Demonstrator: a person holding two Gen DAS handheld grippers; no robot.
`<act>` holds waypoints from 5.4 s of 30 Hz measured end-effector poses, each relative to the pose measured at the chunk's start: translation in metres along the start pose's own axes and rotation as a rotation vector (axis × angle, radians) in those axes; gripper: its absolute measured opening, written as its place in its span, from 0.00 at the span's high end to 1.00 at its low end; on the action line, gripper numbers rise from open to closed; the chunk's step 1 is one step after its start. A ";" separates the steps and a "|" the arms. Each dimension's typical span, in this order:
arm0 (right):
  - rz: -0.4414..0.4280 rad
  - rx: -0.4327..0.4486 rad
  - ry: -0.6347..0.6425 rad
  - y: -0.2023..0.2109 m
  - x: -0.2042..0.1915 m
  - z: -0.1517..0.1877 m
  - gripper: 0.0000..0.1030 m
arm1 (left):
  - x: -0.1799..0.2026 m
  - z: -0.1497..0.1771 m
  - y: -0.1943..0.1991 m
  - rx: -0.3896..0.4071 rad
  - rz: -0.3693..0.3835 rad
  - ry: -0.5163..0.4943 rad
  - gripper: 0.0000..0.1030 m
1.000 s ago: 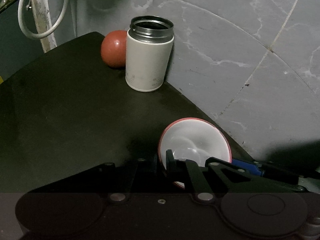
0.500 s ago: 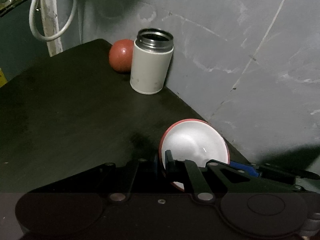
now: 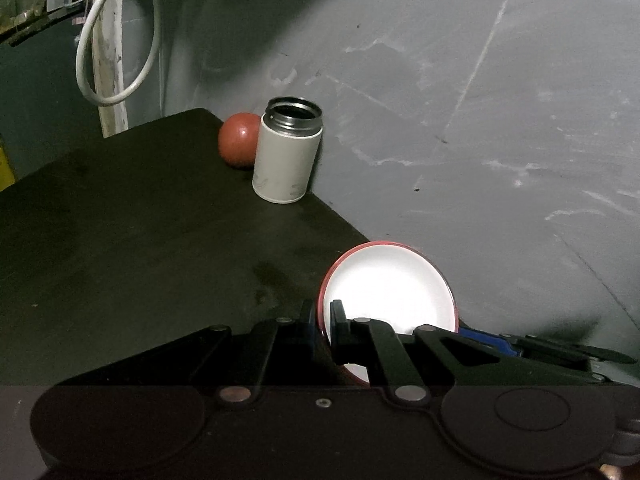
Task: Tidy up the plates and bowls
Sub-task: 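Lift the second white bowl with the left gripper toward the steel bowl, then lower the held white bowl into the white bowl inside the steel bowl, then open the left gripper to release the white bowl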
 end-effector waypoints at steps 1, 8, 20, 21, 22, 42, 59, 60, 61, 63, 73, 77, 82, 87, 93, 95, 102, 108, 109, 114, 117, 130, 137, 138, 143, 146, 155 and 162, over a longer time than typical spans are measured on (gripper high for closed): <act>0.000 0.005 0.001 0.005 -0.002 0.001 0.81 | 0.001 0.002 0.005 0.006 0.004 -0.002 0.94; 0.004 0.038 0.009 0.037 -0.015 0.015 0.81 | 0.002 0.021 0.032 0.024 0.033 0.013 0.94; 0.006 0.035 0.022 0.075 -0.039 0.048 0.81 | -0.004 0.058 0.072 0.024 0.063 0.021 0.94; 0.002 0.031 0.022 0.078 -0.040 0.051 0.81 | -0.004 0.063 0.075 0.018 0.066 0.021 0.94; 0.000 0.027 0.025 0.081 -0.042 0.055 0.81 | -0.004 0.067 0.076 0.014 0.068 0.021 0.94; 0.032 -0.087 0.034 0.116 -0.051 0.108 0.80 | -0.001 0.116 0.091 -0.082 0.112 0.008 0.93; 0.056 -0.170 0.023 0.115 -0.047 0.120 0.80 | 0.007 0.133 0.088 -0.151 0.075 -0.022 0.92; 0.057 -0.173 0.022 0.115 -0.046 0.120 0.80 | 0.008 0.134 0.088 -0.154 0.073 -0.024 0.92; 0.058 -0.175 0.023 0.115 -0.046 0.120 0.80 | 0.008 0.134 0.088 -0.157 0.072 -0.026 0.92; 0.057 -0.181 0.023 0.114 -0.044 0.120 0.80 | 0.009 0.136 0.087 -0.162 0.070 -0.027 0.91; 0.049 -0.199 0.023 0.108 -0.041 0.116 0.79 | 0.010 0.137 0.085 -0.183 0.056 -0.024 0.90; 0.045 -0.205 0.026 0.106 -0.041 0.117 0.79 | 0.011 0.137 0.086 -0.191 0.049 -0.023 0.89; 0.039 -0.212 0.031 0.103 -0.041 0.115 0.79 | 0.012 0.135 0.086 -0.201 0.032 -0.027 0.89; 0.031 -0.215 0.041 0.100 -0.042 0.114 0.80 | 0.009 0.136 0.083 -0.212 0.027 -0.016 0.88; 0.028 -0.215 0.043 0.099 -0.042 0.114 0.79 | 0.009 0.136 0.084 -0.213 0.026 -0.016 0.88; 0.026 -0.215 0.042 0.100 -0.042 0.115 0.79 | 0.009 0.136 0.084 -0.213 0.026 -0.016 0.88; 0.025 -0.215 0.043 0.100 -0.042 0.115 0.79 | 0.009 0.137 0.083 -0.211 0.024 -0.008 0.88; 0.029 -0.215 0.046 0.100 -0.041 0.115 0.76 | 0.008 0.138 0.084 -0.212 0.026 -0.004 0.87; 0.032 -0.215 0.046 0.101 -0.041 0.115 0.74 | 0.008 0.138 0.084 -0.212 0.025 -0.003 0.87; 0.023 -0.217 0.048 0.100 -0.040 0.114 0.74 | 0.008 0.138 0.084 -0.212 0.023 0.001 0.87; 0.021 -0.217 0.049 0.100 -0.039 0.113 0.74 | 0.008 0.138 0.085 -0.212 0.023 0.005 0.87; 0.007 -0.201 0.070 0.105 -0.038 0.111 0.71 | 0.005 0.135 0.097 -0.172 0.024 0.039 0.78; 0.010 -0.182 0.080 0.113 -0.039 0.108 0.68 | 0.005 0.131 0.106 -0.140 0.014 0.056 0.58; 0.011 -0.179 0.081 0.114 -0.038 0.107 0.66 | 0.004 0.129 0.107 -0.133 0.010 0.063 0.53; 0.020 -0.159 0.084 0.119 -0.036 0.104 0.46 | 0.000 0.123 0.111 -0.104 -0.003 0.096 0.36; 0.025 -0.156 0.085 0.121 -0.035 0.102 0.35 | -0.002 0.120 0.115 -0.084 -0.018 0.103 0.23; 0.024 -0.139 0.073 0.127 -0.029 0.096 0.02 | -0.016 0.114 0.131 -0.052 -0.013 0.164 0.01; 0.046 -0.151 0.034 0.130 -0.016 0.091 0.00 | -0.018 0.113 0.137 -0.044 -0.002 0.167 0.01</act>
Point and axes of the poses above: each gripper's, at about its wrist camera, not at the fingertips, and y roughly against the way its jaws point, x to its right, z to its underside, the point moved 2 cm from there along -y, roughly the way its jaws point, and after that the axes turned 4 degrees about y, right-handed, at the moved point
